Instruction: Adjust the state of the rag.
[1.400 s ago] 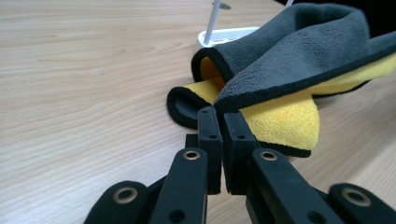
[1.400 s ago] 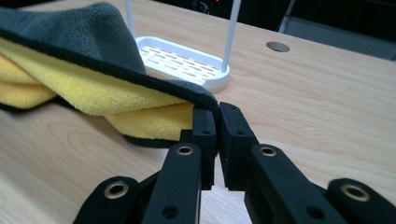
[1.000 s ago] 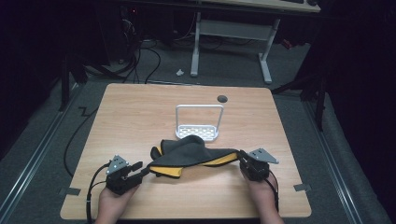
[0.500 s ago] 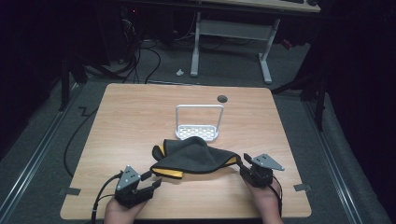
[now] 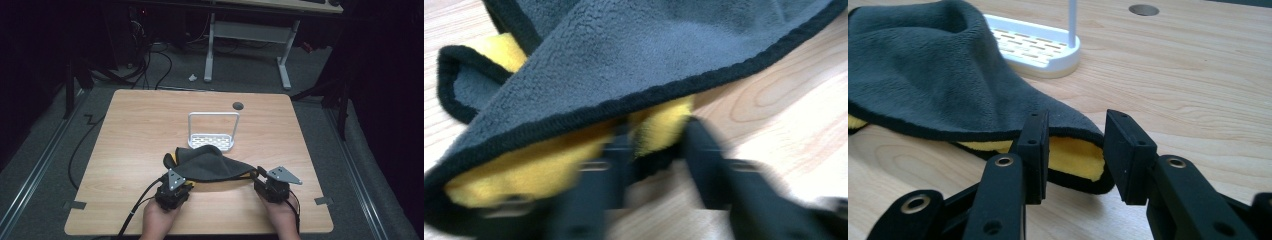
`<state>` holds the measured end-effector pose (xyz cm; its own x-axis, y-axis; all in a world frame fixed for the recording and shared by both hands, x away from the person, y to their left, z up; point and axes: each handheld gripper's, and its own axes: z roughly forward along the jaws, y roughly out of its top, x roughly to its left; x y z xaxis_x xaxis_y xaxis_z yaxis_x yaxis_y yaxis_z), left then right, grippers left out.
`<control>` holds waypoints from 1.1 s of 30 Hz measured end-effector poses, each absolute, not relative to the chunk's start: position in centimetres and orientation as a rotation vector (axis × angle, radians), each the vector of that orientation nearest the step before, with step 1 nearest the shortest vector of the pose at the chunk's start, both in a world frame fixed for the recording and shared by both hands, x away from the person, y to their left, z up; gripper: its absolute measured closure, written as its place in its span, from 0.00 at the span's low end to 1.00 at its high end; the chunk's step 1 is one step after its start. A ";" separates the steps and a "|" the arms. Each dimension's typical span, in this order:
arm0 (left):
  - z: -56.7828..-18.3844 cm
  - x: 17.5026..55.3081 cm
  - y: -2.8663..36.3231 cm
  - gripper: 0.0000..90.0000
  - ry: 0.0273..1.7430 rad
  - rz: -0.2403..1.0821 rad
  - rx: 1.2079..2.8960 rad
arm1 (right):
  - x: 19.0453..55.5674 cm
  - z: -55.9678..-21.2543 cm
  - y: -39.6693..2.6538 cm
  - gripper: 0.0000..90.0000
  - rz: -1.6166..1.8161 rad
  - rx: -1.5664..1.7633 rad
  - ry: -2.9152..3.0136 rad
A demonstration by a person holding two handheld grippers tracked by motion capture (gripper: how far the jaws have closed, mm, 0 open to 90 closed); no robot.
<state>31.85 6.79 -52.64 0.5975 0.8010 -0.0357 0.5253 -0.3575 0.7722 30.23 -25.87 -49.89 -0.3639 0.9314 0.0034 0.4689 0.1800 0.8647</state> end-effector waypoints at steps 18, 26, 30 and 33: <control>-48.2 30.6 8.3 0.94 0.959 0.435 1.855 | 30.3 -52.2 -21.8 0.88 1.004 1.270 2.133; -47.4 28.9 7.7 0.94 0.875 0.380 1.858 | 32.4 -51.8 -20.0 0.80 1.025 1.268 2.095; -47.0 28.3 7.5 0.94 0.848 0.377 1.842 | 33.4 -51.9 -18.7 0.71 1.002 1.261 2.112; -46.8 28.4 7.9 0.94 0.858 0.389 1.825 | 33.5 -51.6 -18.7 0.70 1.034 1.291 2.081</control>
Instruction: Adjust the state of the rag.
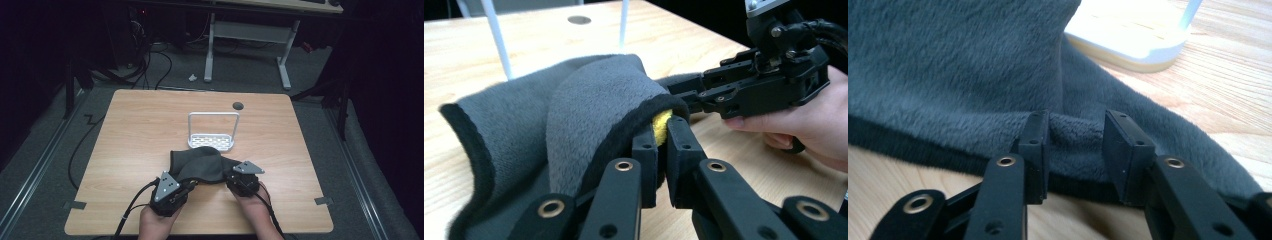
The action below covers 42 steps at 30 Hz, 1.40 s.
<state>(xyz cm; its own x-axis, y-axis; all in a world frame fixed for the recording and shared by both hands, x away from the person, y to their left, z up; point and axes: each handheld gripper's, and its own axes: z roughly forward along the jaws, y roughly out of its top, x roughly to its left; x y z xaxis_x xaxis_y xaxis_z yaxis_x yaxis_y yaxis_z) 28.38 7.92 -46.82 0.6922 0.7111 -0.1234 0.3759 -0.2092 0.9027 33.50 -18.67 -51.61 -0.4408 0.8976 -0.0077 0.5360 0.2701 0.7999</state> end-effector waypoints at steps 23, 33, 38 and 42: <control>-46.5 30.8 10.2 0.94 0.916 0.439 1.788 | 34.3 -52.9 -15.7 0.97 0.895 1.248 2.160; -46.3 30.8 12.4 0.94 0.955 0.496 1.767 | 31.3 -52.6 -20.5 1.00 0.868 1.270 2.198; -46.6 30.8 13.0 0.94 0.962 0.507 1.786 | 30.4 -52.6 -24.3 1.00 0.846 1.330 2.144; -47.0 30.5 14.0 0.94 0.962 0.531 1.841 | 30.4 -52.6 -25.9 1.00 0.829 1.349 2.114</control>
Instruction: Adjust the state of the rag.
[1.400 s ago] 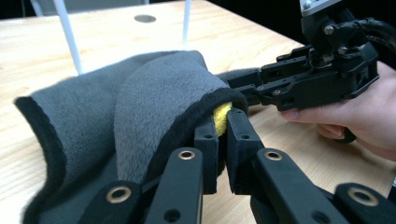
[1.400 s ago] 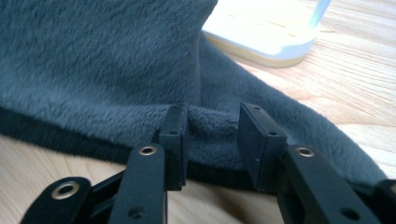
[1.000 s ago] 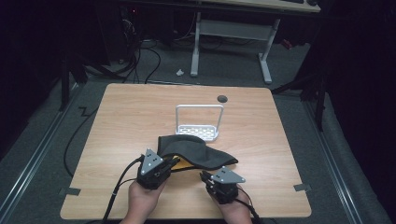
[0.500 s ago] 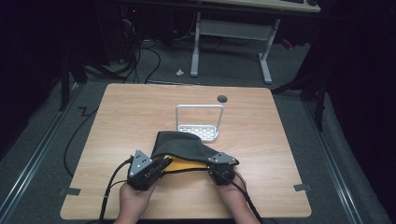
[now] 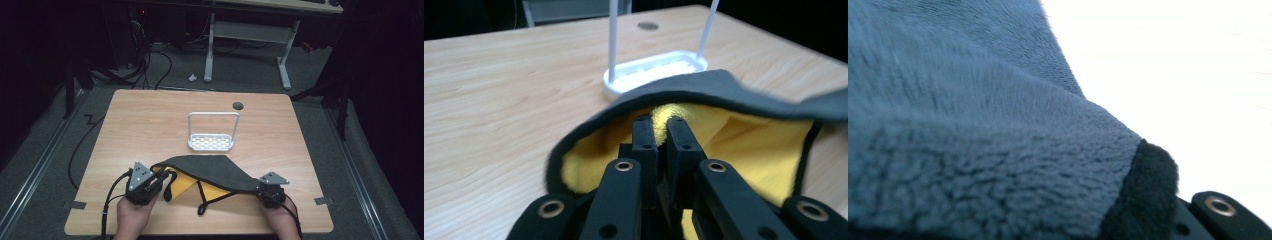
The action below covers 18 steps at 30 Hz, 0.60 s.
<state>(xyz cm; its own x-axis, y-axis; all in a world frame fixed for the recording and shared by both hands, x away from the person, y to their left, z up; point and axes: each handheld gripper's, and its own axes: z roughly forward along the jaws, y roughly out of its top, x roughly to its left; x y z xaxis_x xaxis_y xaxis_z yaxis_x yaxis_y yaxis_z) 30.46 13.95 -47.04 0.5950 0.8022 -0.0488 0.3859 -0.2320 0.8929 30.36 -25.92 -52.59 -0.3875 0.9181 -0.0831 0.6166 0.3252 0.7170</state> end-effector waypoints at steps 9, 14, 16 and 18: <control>-48.3 30.4 14.9 0.93 0.987 0.534 1.863 | 30.4 -51.5 -25.1 0.88 0.907 1.345 2.077; -49.5 31.4 15.1 0.93 1.019 0.517 1.873 | 28.2 -51.1 -22.8 0.83 1.010 1.313 2.134; -49.6 31.5 15.2 0.92 1.026 0.522 1.870 | 27.9 -51.1 -22.3 0.82 1.022 1.308 2.143; -50.1 32.0 16.1 0.92 1.065 0.516 1.864 | 27.7 -51.3 -21.5 0.80 1.052 1.298 2.174</control>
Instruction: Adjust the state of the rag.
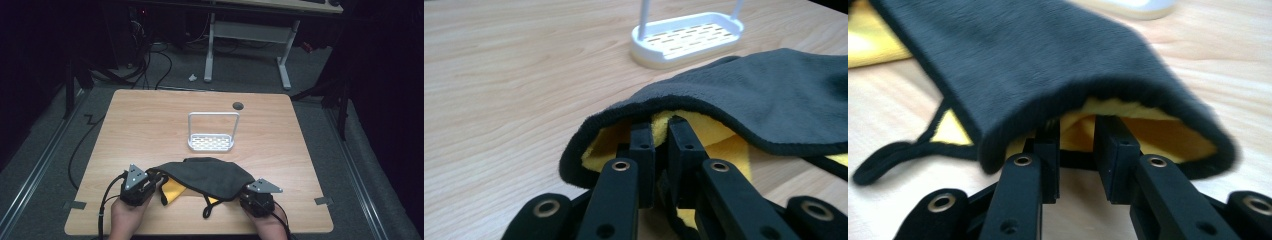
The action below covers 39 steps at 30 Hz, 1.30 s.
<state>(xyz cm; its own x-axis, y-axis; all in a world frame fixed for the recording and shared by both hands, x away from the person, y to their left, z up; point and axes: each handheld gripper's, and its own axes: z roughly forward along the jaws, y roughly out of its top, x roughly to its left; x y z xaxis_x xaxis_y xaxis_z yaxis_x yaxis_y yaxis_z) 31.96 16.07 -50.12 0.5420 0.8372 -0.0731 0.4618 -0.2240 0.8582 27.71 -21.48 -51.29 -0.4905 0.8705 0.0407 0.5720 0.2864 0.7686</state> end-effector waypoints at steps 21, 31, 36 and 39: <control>-50.6 30.8 18.3 0.67 1.166 0.433 1.872 | 29.5 -48.4 -20.7 0.81 1.181 1.269 2.060; -53.0 30.0 12.5 0.82 1.016 0.502 2.123 | 27.5 -53.2 -10.3 0.70 1.088 1.118 2.368; -52.6 30.7 14.1 0.96 1.045 0.459 2.086 | 27.4 -52.9 -10.8 0.92 0.928 1.045 2.335; -52.0 30.6 15.3 0.96 1.066 0.454 2.044 | 27.3 -52.7 -12.5 0.94 0.904 1.076 2.322</control>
